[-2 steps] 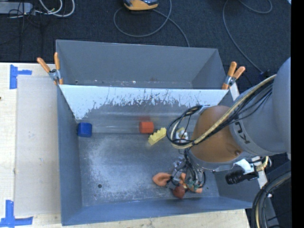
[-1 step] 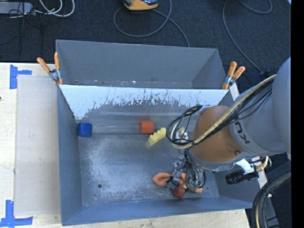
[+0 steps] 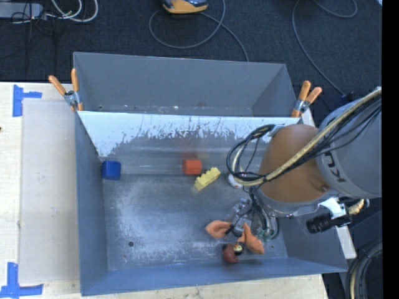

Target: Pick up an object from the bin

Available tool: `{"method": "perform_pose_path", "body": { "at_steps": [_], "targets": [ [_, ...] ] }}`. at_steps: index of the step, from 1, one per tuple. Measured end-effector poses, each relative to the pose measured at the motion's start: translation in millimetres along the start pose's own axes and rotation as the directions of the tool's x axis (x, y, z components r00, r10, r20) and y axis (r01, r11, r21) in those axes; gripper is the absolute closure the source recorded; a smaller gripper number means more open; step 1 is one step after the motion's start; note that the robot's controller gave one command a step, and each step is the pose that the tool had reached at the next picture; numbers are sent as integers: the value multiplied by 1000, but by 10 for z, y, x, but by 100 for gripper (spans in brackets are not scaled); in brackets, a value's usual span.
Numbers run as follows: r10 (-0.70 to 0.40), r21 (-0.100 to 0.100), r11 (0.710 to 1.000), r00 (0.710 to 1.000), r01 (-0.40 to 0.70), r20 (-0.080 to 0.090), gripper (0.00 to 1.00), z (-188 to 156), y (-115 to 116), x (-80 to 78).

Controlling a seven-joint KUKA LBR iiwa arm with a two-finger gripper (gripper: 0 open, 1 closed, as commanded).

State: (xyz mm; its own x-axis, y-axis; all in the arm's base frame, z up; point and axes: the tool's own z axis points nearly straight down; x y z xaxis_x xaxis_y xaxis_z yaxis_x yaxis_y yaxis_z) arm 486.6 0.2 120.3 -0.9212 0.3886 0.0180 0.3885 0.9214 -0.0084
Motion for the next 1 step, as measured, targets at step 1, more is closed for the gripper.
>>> {"method": "perform_pose_path", "body": {
  "at_steps": [1],
  "targets": [
    [-49,-1,999,999,49,3,100,-608,-25,-66]
  ]
}}
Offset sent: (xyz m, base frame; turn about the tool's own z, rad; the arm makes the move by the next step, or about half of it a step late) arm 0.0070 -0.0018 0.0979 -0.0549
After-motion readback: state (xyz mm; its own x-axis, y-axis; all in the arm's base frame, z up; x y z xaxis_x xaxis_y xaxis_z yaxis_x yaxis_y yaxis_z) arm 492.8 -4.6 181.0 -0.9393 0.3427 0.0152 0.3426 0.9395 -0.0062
